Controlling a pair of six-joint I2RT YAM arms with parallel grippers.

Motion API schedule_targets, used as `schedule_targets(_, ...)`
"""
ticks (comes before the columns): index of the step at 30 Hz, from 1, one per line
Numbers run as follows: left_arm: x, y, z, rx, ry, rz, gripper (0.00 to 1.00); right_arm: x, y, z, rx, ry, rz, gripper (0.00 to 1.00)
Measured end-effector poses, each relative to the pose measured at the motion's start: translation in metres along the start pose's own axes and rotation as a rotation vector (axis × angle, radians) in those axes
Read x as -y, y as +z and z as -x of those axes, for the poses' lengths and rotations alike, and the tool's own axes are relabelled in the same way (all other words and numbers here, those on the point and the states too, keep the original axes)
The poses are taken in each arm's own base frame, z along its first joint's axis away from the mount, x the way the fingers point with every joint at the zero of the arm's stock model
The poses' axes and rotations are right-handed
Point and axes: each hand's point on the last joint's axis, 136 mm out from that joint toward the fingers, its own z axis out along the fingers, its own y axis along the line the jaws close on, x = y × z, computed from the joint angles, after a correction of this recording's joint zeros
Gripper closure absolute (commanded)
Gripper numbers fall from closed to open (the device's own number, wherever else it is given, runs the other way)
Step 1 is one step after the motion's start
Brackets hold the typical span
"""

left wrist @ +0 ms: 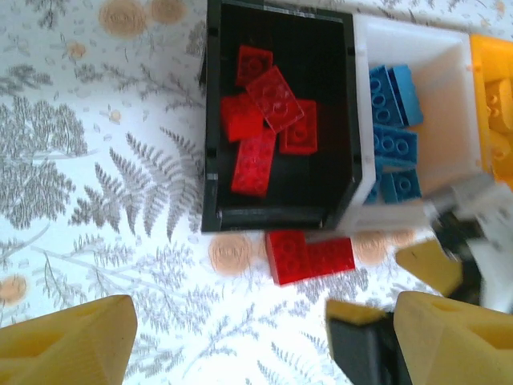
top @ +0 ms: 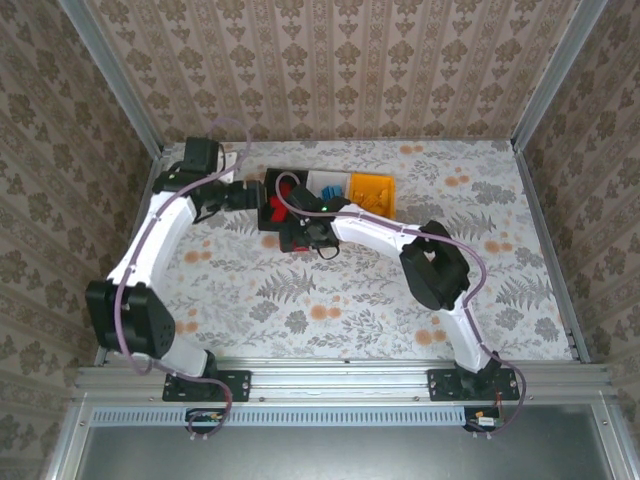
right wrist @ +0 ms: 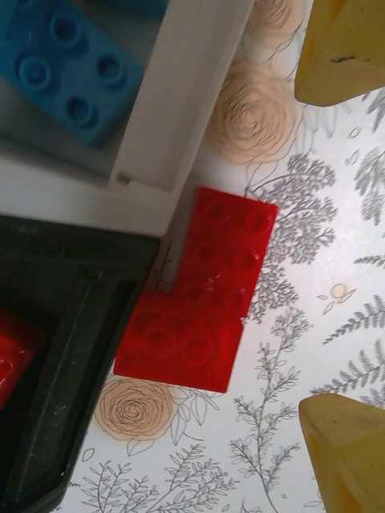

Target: Sort the legos into containers by color

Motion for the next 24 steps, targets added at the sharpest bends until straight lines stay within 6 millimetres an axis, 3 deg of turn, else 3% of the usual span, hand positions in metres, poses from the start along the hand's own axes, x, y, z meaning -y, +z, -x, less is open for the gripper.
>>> schedule_targets(8,-0.003,-0.022,-0.038,0.026,-0.024,-0.029,0.13,0.003,0.022,-0.007,-0.054,-0.014,-0.037,0.12)
schedule_targets(17,-0.006,-0.018,-0.043,0.035,-0.042,-0.049,0.13,0.002,0.035,-0.001,-0.062,-0.017,-0.061,0.2)
schedule_targets(24,-0.004,-0.015,-0.044,0.037,-0.04,-0.064,0.13,0.004,0.042,0.001,-0.059,-0.032,-0.089,0.41)
